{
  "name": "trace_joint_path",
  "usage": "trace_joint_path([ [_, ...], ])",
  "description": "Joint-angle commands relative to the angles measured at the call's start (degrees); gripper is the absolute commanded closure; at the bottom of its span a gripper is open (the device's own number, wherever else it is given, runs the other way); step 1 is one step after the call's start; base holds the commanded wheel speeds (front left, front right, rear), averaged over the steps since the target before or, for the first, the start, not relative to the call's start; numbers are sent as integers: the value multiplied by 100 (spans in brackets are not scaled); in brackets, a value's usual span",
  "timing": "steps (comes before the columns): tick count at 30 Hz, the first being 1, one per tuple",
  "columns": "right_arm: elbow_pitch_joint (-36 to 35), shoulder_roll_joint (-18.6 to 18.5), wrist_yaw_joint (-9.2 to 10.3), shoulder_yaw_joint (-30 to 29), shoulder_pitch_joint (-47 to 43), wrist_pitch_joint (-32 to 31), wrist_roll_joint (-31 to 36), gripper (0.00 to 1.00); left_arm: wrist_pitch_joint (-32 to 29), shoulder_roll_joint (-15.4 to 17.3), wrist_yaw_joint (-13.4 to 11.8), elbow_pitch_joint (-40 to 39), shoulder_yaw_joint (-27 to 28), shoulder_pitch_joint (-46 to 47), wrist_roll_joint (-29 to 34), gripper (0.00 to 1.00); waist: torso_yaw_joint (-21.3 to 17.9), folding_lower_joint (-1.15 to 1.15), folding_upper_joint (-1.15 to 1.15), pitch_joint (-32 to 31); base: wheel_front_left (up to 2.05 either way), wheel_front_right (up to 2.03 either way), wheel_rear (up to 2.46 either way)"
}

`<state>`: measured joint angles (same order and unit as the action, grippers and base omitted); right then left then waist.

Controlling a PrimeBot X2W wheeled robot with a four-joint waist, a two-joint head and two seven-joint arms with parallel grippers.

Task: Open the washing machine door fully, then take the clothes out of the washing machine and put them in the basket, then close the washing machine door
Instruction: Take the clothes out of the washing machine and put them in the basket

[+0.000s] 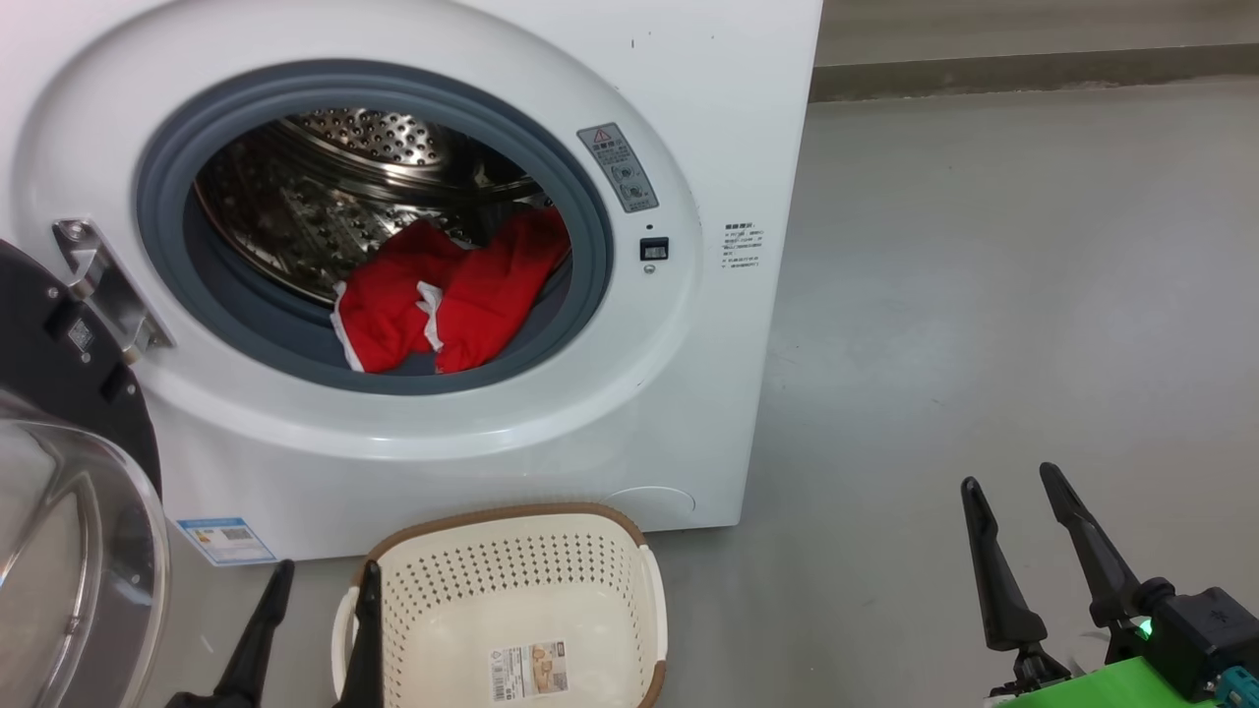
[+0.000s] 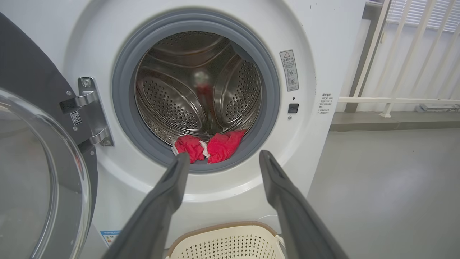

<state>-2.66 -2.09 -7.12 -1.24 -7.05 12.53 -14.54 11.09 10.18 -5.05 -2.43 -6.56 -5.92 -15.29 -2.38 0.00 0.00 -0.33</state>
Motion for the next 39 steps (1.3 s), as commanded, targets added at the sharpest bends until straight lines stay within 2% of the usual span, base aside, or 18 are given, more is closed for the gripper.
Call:
trace_joint_path([
  [1,-129,-78,-36,134,153,21,-12,0,0,51,-39,-160,172,134,-43,0,3,0,0,3,0,0,0],
  [14,-186,-78,-36,186,203,69,-32,0,18,-49,-162,-5,27,473,38,0,77,0,0,332,0,0,0],
  [24,-141,-78,-36,258,355,133,-74,0,19,-207,-278,339,-78,1213,97,0,85,0,0,734,0,0,0],
  [39,-26,-78,-36,332,733,234,-129,0,205,-161,26,1163,-2,2508,-145,0,-40,0,0,1537,0,0,0],
])
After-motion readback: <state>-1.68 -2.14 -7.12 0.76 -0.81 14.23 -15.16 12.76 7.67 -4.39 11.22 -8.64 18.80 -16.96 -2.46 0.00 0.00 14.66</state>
